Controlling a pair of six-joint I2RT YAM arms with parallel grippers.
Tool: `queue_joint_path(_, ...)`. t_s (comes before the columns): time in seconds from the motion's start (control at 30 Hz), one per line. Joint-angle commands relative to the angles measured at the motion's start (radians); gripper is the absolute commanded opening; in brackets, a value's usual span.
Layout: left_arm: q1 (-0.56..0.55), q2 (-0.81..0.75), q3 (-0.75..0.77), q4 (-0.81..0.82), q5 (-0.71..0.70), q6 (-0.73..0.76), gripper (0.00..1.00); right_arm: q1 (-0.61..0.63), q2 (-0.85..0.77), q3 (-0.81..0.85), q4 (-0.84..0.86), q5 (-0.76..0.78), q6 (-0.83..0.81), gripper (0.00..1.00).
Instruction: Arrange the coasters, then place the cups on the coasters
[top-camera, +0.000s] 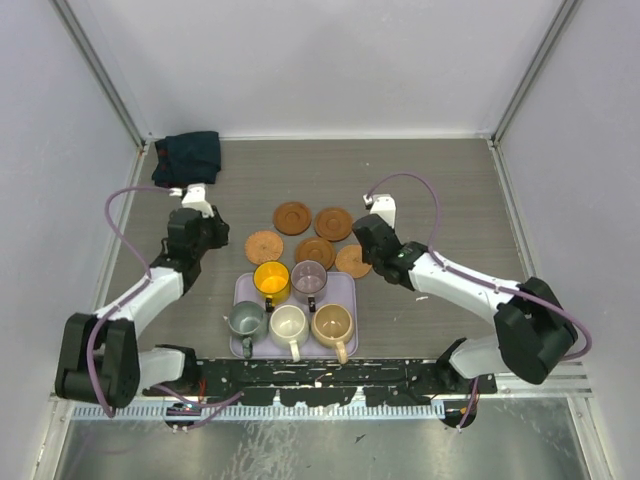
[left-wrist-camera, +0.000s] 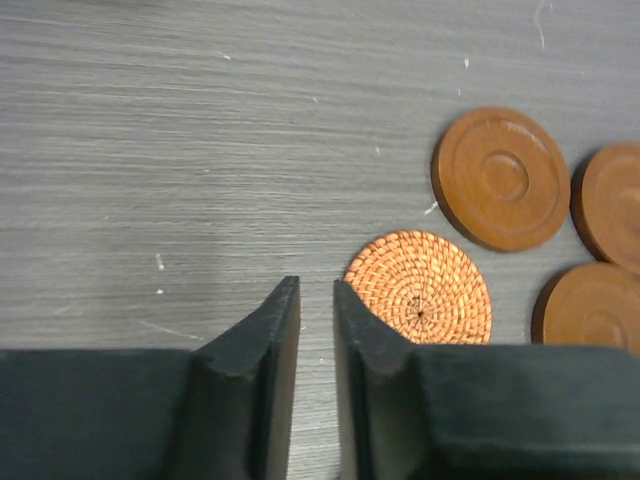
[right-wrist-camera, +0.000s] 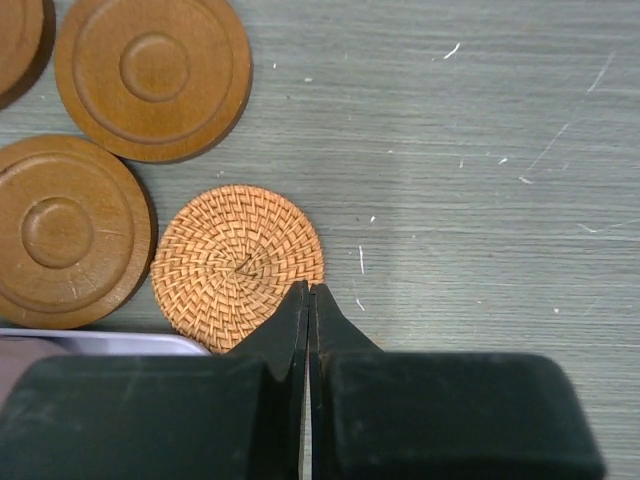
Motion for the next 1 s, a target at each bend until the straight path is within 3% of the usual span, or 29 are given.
queue_joint_path(0.0,-0.017,0.124,0.140,-0.076,0.130,0.015,0.12,-0.012,0.040,-0.006,0.106,-0.111,0.010,0.01)
queue_joint_path(0.1,-0.033,0.197,0.185,-0.123,0.133,0.013,0.00,-0.013,0.077,0.000,0.121,-0.143,0.007,0.01)
queue_joint_path(0.43,-0.114,0.323,0.304,-0.287,0.213,0.023,0.06,-0.018,0.163,0.033,0.163,-0.194,0.006,0.01)
queue_joint_path(0.6,-0.191,0.395,0.406,-0.444,0.109,0.057,0.08,-0.060,0.202,0.041,0.198,-0.258,0.015,0.01)
queue_joint_path(0.97,-0.193,0.526,0.524,-0.629,0.062,0.008,0.10,-0.094,0.299,0.079,0.222,-0.315,0.018,0.01)
